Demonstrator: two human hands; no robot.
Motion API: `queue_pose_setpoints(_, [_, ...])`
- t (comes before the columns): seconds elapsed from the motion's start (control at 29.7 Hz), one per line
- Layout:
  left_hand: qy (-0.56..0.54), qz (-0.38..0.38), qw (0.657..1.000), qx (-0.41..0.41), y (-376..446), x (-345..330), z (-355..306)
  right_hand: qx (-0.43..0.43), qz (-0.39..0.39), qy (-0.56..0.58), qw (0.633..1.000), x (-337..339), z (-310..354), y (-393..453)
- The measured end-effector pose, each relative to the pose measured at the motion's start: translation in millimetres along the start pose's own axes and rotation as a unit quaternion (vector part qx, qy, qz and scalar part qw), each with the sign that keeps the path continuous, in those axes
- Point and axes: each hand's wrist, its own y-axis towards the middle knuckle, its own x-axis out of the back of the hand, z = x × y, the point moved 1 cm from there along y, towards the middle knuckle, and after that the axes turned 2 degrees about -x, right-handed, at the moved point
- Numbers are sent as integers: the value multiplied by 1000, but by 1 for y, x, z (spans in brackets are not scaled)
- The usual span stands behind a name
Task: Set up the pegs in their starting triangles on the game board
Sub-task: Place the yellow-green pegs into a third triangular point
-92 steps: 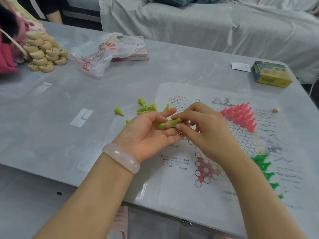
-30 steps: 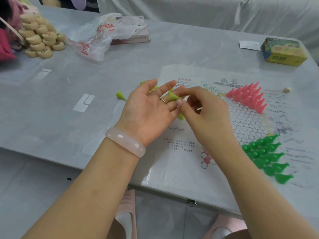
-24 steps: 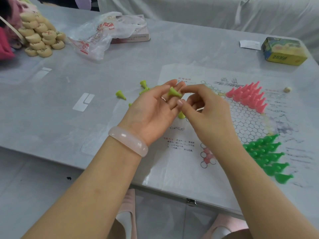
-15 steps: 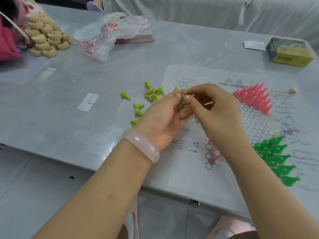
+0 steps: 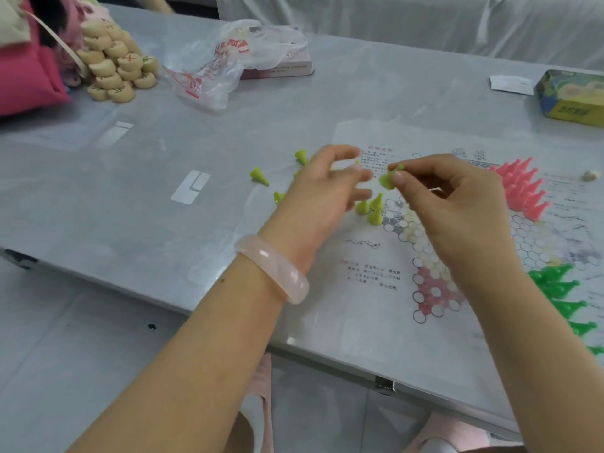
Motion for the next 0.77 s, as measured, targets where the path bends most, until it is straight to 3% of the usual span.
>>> queue_pose_setpoints(0.07, [123, -57, 988, -79, 6, 18, -1, -28, -32, 0, 999, 8, -4, 3])
queue_pose_setpoints(0.13, [291, -111, 942, -124, 12, 39, 1, -61, -48, -7, 997, 14, -9, 5])
queue_pose_setpoints(0.2, [436, -129, 883, -117, 17, 55, 7, -93, -42, -22, 995, 18, -13, 7])
queue_pose_setpoints(0.27, [503, -122, 851, -89, 19, 63, 13, -111, -31, -50, 992, 19, -16, 7])
queue_pose_setpoints(0.54, [589, -69, 804, -36, 20, 58, 24, -127, -18, -104, 986, 6, -27, 12])
queue_pose_setpoints(0.77, [577, -95, 810, -52, 25, 60, 24, -83, -5, -187, 979, -8, -35, 15])
